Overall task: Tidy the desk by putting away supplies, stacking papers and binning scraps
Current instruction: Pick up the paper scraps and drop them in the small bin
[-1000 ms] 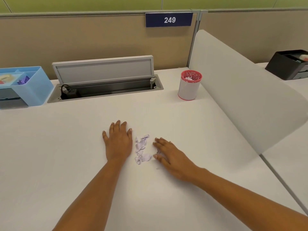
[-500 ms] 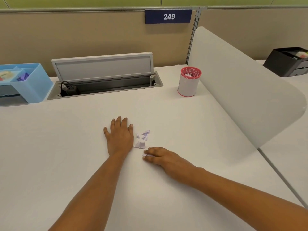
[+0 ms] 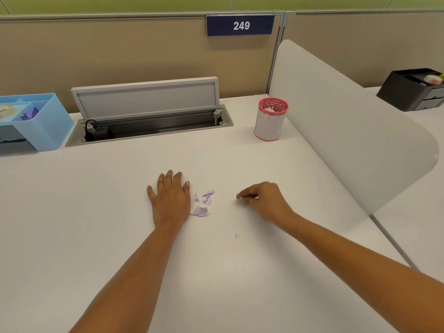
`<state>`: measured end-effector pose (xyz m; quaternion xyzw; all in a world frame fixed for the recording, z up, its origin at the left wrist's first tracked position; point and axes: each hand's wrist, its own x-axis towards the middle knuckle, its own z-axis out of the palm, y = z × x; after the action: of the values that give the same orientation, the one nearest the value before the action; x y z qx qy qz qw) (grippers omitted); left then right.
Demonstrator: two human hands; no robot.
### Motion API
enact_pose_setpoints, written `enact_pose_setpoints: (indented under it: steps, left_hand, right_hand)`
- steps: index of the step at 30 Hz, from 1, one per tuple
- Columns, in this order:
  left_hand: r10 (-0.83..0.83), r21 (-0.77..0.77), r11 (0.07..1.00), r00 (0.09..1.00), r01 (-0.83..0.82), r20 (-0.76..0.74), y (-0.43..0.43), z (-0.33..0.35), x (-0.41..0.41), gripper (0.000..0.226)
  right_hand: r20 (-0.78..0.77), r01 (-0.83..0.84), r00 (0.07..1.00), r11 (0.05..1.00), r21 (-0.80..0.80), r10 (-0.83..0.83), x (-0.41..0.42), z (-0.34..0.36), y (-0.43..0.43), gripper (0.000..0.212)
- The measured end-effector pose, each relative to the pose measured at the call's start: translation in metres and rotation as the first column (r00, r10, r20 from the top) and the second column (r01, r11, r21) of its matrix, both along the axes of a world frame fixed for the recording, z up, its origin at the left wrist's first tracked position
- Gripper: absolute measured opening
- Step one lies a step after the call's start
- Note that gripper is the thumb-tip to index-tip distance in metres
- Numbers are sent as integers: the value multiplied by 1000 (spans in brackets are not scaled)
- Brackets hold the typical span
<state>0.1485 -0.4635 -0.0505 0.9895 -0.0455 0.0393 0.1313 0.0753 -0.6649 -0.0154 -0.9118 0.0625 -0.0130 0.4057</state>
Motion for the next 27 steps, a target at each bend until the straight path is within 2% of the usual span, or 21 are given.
enact_pose_setpoints:
  steps: [2, 4, 8, 12, 15, 18, 20, 24, 27]
  left_hand:
    - [-1, -6, 1000, 1000, 1, 7, 0, 0, 0, 45]
    - [0, 1, 1000, 1000, 0, 6, 0, 0, 0, 46]
    - [4, 2, 1000, 1000, -4, 0, 0, 0, 0, 46]
    - [8, -8, 1000, 1000, -8, 11, 0, 0, 0, 46]
    - [12, -10, 1000, 1000, -12, 28, 0, -2, 0, 45]
    - [16, -20, 1000, 999, -16, 37, 0, -4, 1, 44]
    - [20, -25, 1000, 999, -19, 49, 0, -5, 1, 43]
    - [21, -32, 999, 998, -19, 58, 0, -6, 2, 42]
    - [23, -17, 1000, 999, -22, 48, 0, -6, 2, 43]
  right_hand:
    - [-56, 112, 993, 978, 174, -103, 10, 11, -10, 16]
    - [-50, 185, 983, 939, 289, -178, 23, 25, -19, 16]
    - [69, 269, 950, 913, 306, -303, 66, 58, -44, 19]
    - [194, 420, 869, 886, 195, -455, 116, 92, -80, 20]
    - [218, 481, 849, 875, 54, -480, 146, 106, -97, 22]
    - [187, 482, 869, 869, -112, -458, 167, 107, -107, 23]
    - [143, 464, 884, 870, -168, -444, 176, 107, -111, 25]
    - [53, 359, 933, 903, -238, -357, 185, 110, -117, 29]
    - [103, 369, 929, 906, -209, -354, 187, 109, -119, 27]
